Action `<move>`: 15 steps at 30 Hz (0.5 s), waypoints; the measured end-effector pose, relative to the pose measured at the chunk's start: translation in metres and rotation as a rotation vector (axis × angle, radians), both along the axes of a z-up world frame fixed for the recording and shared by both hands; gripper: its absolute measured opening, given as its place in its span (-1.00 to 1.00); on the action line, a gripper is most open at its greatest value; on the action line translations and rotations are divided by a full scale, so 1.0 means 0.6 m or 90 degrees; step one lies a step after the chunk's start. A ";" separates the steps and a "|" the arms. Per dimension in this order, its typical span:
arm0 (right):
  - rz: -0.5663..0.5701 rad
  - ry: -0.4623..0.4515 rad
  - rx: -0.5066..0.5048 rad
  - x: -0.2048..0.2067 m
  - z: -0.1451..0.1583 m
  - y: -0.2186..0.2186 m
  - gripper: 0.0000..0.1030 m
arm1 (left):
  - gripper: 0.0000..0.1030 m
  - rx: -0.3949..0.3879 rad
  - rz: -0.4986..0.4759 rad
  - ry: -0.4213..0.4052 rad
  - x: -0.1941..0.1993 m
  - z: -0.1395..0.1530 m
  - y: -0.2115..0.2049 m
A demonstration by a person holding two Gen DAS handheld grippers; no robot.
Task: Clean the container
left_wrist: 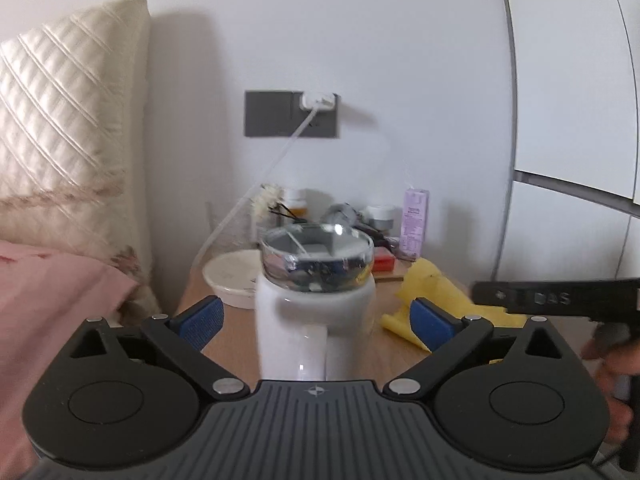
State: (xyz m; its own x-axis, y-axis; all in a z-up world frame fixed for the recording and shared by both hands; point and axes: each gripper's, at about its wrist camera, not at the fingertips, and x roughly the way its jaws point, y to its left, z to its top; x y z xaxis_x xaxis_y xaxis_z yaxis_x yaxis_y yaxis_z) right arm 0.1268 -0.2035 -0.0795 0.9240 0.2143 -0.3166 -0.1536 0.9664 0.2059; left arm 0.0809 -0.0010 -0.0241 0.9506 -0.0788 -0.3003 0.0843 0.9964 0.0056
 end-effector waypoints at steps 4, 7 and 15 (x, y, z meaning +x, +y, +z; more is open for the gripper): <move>-0.008 0.009 0.013 -0.044 0.020 -0.003 0.49 | 0.95 -0.008 0.020 0.012 -0.028 0.027 0.003; 0.001 0.004 0.007 -0.072 0.038 0.005 0.49 | 0.97 -0.007 0.015 0.016 -0.051 0.036 0.004; 0.011 -0.005 0.025 -0.149 0.070 0.031 0.53 | 0.99 -0.014 0.050 0.035 -0.115 0.056 0.018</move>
State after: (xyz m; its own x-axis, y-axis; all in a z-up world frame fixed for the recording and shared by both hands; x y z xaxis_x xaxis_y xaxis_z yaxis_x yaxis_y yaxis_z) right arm 0.0375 -0.1846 -0.0373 0.9223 0.2430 -0.3006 -0.1724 0.9546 0.2428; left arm 0.0116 0.0098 0.0094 0.9364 -0.0122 -0.3507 0.0061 0.9998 -0.0184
